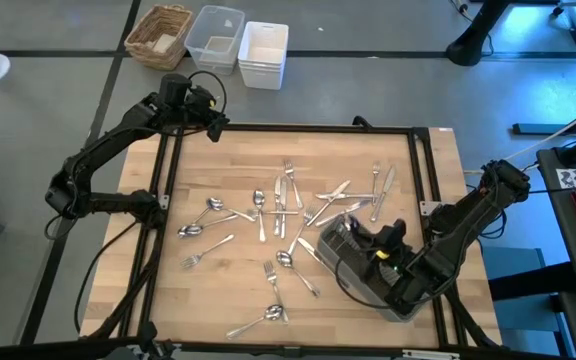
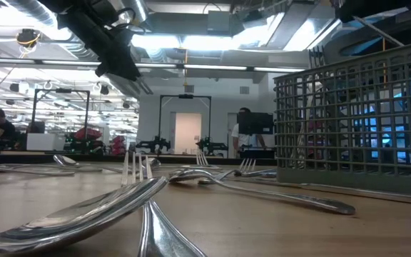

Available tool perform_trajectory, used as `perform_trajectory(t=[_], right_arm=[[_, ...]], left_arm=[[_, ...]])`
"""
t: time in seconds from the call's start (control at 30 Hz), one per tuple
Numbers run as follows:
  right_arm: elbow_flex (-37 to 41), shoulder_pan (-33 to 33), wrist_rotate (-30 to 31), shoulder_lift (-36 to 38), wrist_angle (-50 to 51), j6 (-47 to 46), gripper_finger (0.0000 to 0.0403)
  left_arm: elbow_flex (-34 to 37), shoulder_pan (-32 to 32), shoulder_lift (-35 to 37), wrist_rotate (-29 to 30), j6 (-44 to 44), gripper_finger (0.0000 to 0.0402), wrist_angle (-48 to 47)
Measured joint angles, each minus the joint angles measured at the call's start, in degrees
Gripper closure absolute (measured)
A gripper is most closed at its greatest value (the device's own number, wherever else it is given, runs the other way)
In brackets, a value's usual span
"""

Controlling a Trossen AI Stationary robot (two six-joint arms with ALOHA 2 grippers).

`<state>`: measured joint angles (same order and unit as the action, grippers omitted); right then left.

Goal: Sort silverware
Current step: Put the silver spoon into the gray silverware basket, then put the silver fork into the gray silverware basket

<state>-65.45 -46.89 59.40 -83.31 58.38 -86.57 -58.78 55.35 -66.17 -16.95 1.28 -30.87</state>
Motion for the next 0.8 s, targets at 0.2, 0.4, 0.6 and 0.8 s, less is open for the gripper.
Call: perform_trajectory(t=[0.2,0.4,0.6,0.8], right_arm=[[0.0,0.02,-1.52,0.0,-0.41,0.09,0.0332],[-0.02,0.02,-2.92,0.07,-0.28,0.63,0.0327],[-2.09,0.02,-4.59,0.07,0.67,7.66,0.0327],[-10.12,0.02,-5.02,1.14,6.72,13.7,0.0327]], left_arm=[[0.0,0.0,0.0,0.0,0.09,0.029,0.0],[0.0,0.0,0.0,0.0,0.15,0.029,0.01],[0.0,-1.05,0.0,-1.89,-2.46,0.029,0.02],[0.0,-7.78,0.0,-6.16,-2.89,0.029,0.77]])
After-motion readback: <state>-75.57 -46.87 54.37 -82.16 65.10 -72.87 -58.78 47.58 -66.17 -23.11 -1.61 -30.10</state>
